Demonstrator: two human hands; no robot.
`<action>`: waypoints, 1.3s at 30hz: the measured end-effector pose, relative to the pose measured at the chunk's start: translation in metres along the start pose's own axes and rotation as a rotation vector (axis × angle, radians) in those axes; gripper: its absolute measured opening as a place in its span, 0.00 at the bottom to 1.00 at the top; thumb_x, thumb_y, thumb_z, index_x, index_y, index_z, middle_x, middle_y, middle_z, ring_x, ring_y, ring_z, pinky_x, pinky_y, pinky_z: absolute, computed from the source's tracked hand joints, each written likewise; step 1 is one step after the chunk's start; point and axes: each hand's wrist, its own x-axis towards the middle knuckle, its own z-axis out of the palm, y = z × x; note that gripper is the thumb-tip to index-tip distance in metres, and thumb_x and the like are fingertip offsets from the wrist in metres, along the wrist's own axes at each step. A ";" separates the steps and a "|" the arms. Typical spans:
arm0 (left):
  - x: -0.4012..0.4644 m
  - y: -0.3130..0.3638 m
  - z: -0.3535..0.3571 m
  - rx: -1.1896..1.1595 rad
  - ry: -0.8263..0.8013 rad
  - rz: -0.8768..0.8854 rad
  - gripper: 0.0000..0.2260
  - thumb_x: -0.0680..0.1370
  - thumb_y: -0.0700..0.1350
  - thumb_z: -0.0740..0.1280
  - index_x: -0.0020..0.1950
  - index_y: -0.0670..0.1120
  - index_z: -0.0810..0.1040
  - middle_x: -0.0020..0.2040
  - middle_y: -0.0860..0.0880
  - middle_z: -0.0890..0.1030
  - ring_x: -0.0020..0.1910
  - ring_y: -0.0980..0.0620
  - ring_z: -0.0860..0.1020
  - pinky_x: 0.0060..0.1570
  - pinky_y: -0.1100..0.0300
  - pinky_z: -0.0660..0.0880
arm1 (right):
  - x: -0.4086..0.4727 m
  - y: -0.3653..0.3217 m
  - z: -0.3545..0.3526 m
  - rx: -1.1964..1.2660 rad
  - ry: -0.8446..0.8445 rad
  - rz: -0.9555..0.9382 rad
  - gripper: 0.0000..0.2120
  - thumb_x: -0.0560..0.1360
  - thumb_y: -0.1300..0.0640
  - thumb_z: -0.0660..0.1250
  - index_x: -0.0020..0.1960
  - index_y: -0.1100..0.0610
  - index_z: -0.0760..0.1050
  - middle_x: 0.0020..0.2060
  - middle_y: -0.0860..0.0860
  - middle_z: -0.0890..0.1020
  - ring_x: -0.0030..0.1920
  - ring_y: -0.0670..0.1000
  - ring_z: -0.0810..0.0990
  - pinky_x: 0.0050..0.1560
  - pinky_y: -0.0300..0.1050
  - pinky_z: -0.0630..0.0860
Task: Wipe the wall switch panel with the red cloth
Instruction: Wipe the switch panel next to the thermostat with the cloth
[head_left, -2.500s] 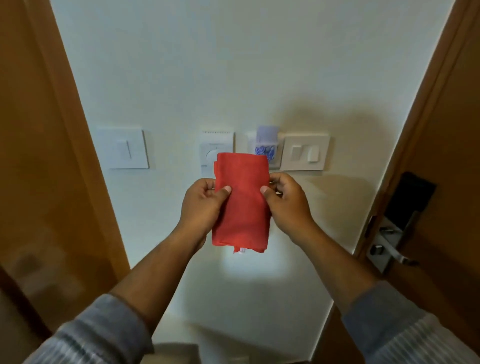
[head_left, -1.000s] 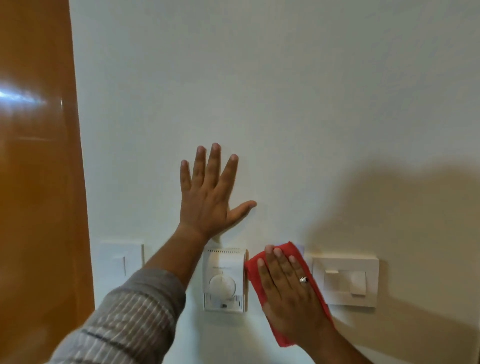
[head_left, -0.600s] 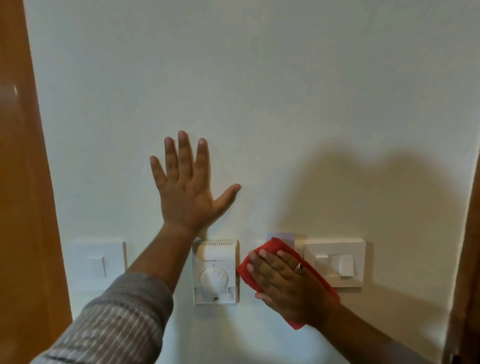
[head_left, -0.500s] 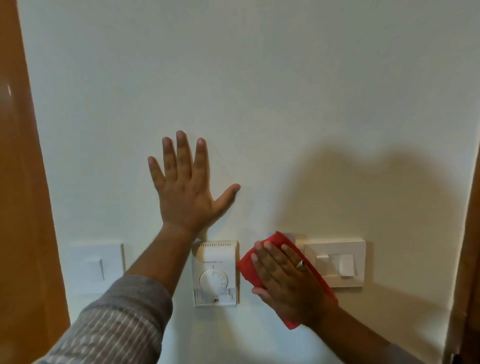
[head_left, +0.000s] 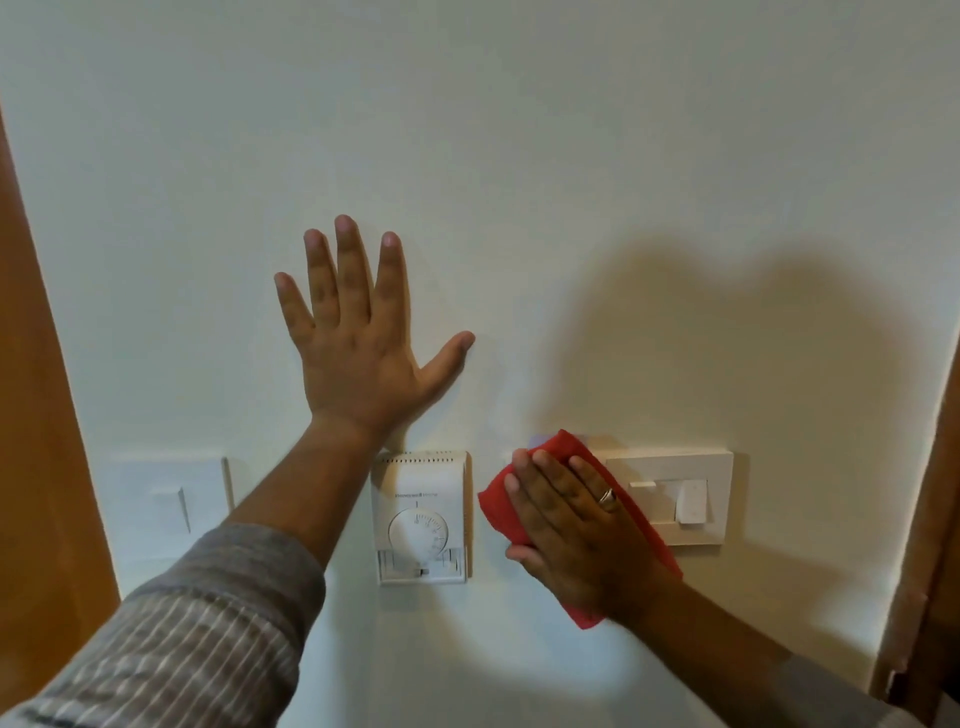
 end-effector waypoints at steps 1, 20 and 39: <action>0.000 0.001 0.000 0.003 0.005 -0.001 0.47 0.76 0.75 0.54 0.84 0.44 0.52 0.83 0.34 0.54 0.82 0.30 0.52 0.77 0.30 0.47 | 0.004 -0.006 0.002 -0.006 0.004 0.019 0.35 0.82 0.39 0.54 0.79 0.62 0.54 0.78 0.59 0.59 0.80 0.61 0.53 0.80 0.58 0.47; 0.001 0.001 -0.005 0.010 -0.021 0.000 0.49 0.75 0.77 0.53 0.84 0.43 0.52 0.83 0.34 0.53 0.82 0.30 0.52 0.77 0.29 0.47 | 0.001 -0.021 0.001 0.005 -0.036 -0.152 0.34 0.81 0.37 0.55 0.76 0.61 0.63 0.76 0.58 0.64 0.79 0.58 0.58 0.79 0.56 0.51; -0.003 0.002 -0.007 0.002 -0.053 -0.019 0.49 0.74 0.78 0.53 0.84 0.45 0.50 0.84 0.35 0.52 0.82 0.31 0.51 0.76 0.27 0.47 | -0.022 0.006 0.003 0.091 0.048 -0.129 0.26 0.83 0.52 0.59 0.77 0.61 0.59 0.76 0.58 0.61 0.78 0.59 0.61 0.78 0.56 0.56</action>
